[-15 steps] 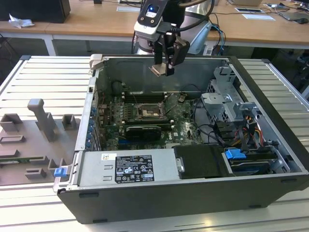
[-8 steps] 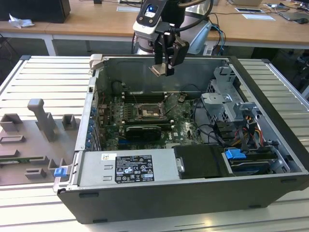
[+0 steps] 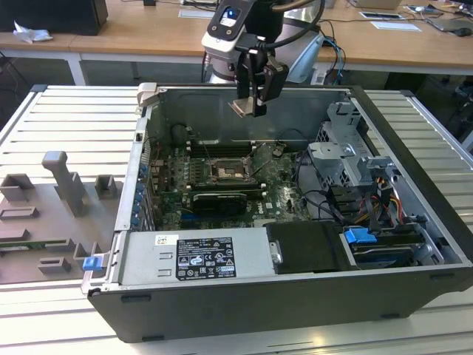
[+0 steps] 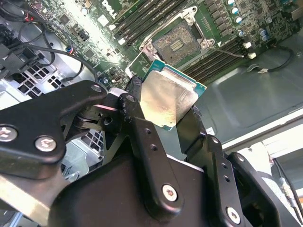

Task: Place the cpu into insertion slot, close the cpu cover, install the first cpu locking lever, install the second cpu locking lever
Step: 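Place the cpu into insertion slot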

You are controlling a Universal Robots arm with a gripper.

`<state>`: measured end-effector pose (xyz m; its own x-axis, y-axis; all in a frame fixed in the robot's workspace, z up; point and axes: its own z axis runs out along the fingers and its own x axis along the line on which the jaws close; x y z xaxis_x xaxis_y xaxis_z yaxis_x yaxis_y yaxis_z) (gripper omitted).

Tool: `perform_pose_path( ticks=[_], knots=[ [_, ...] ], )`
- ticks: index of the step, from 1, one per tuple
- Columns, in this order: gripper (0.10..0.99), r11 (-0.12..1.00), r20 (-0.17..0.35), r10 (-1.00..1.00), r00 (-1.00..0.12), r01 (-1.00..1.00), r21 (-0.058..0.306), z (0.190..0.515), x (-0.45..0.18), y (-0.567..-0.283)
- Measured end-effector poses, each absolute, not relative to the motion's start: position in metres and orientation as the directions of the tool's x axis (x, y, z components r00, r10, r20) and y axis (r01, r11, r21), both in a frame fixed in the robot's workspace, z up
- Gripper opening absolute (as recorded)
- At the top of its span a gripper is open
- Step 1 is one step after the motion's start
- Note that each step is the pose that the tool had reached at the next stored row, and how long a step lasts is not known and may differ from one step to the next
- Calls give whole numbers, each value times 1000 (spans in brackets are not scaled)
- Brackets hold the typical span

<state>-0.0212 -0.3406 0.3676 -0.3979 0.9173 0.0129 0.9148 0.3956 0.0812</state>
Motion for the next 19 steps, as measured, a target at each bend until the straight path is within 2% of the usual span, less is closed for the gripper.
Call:
perform_pose_path(
  ticks=[19],
  knots=[
    [541,310,13,950,-312,947,81,367,-21,-341]
  ],
)
